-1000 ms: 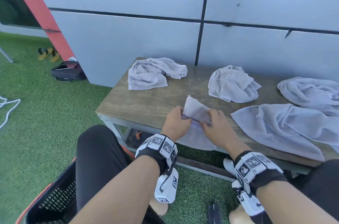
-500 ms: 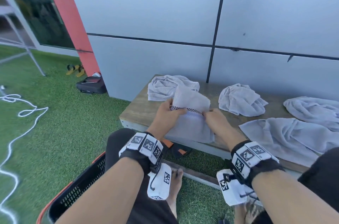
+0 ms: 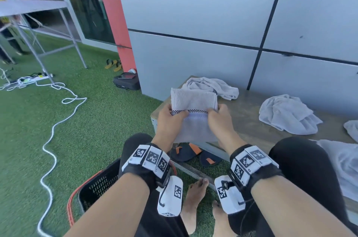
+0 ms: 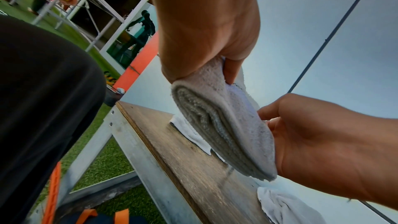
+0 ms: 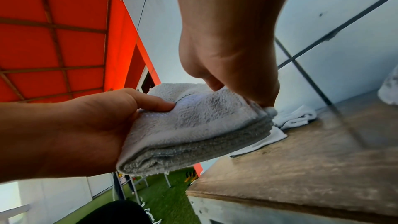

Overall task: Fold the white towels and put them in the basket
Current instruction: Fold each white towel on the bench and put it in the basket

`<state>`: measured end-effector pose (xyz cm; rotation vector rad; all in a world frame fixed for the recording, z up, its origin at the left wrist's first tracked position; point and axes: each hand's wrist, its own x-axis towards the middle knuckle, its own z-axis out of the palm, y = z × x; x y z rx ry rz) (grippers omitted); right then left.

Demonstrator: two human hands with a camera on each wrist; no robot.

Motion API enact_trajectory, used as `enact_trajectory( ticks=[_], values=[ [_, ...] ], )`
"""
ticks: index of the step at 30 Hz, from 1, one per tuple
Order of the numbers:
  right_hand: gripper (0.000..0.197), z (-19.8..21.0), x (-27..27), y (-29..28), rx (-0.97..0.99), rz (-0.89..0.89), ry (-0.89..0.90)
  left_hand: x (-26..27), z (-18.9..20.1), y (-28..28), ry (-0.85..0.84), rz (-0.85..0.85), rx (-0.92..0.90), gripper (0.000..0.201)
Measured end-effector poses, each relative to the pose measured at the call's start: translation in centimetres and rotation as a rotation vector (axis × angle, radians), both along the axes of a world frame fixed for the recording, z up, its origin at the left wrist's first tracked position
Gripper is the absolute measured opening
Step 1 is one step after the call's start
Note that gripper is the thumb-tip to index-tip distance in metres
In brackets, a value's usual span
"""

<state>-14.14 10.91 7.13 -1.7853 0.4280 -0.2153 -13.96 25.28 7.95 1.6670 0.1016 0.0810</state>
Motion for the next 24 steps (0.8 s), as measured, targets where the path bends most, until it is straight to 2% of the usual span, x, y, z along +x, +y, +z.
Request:
enact_trajectory(
  ticks=[4, 9, 14, 17, 20, 24],
  values=[
    [0.017, -0.9, 1.3, 2.7, 0.043, 0.053, -0.033, 0.5, -0.6, 2.0, 0.058, 0.132, 0.059, 0.023],
    [0.015, -2.9, 3.2, 5.2, 0.037, 0.129, 0.023, 1.7, -2.3, 3.6, 0.134, 0.285, 0.184, 0.026],
    [0.033, -5.4, 4.5, 7.4, 0.004, 0.219, 0.158, 1.8, -4.8, 5.1, 0.295, 0.4, 0.258, 0.026],
    [0.041, -7.6, 5.3, 9.2, -0.013, 0.286, 0.183, 1.7, -7.3, 6.6, 0.316, 0.45, 0.263, 0.028],
    [0.034, -10.5, 5.8, 11.1, -0.066, 0.396, 0.183, 1.5, -10.4, 8.6, 0.376, 0.442, 0.311, 0.037],
    [0.028, -15.5, 6.7, 14.2, -0.175, 0.558, 0.217, 1.8, -15.6, 12.0, 0.528, 0.43, 0.409, 0.023]
  ],
)
